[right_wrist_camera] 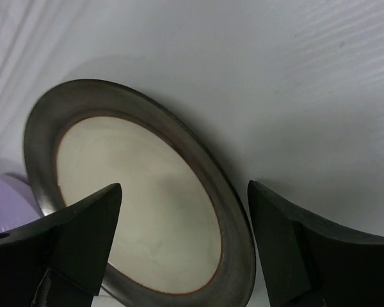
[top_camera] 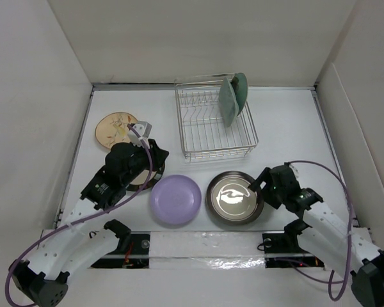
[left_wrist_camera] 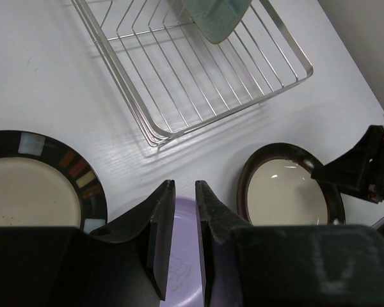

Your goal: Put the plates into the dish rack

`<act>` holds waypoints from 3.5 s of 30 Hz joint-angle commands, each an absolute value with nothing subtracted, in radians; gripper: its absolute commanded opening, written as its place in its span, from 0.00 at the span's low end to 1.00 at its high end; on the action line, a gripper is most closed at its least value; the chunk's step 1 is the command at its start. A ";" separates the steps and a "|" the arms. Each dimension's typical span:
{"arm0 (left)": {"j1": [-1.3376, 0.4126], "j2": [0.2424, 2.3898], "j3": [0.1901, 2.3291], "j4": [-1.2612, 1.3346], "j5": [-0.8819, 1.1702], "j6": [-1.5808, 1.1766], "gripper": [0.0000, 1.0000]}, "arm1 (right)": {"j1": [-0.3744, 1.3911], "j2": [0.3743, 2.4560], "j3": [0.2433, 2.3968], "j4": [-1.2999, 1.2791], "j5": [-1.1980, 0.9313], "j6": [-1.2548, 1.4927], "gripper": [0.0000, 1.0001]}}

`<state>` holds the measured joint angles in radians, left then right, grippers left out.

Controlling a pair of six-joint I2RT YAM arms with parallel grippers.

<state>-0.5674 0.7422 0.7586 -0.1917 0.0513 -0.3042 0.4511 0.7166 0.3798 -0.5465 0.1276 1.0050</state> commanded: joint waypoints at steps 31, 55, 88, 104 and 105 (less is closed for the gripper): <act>-0.563 0.741 0.782 -0.150 0.054 -0.295 0.17 | 0.485 0.451 0.530 -0.727 0.072 0.965 0.00; -0.543 0.680 0.784 -0.150 -0.029 -0.302 0.24 | 0.603 0.935 1.339 -0.537 0.058 0.540 0.00; -0.543 0.715 0.779 -0.144 -0.002 -0.301 0.14 | 0.526 1.999 2.304 -0.252 0.768 -0.230 0.00; -0.543 0.726 0.779 -0.143 0.028 -0.299 0.18 | 0.557 2.105 2.263 -0.192 0.810 -0.320 0.00; -0.543 0.727 0.779 -0.143 0.028 -0.299 0.18 | 0.567 2.109 2.263 -0.189 0.814 -0.325 0.00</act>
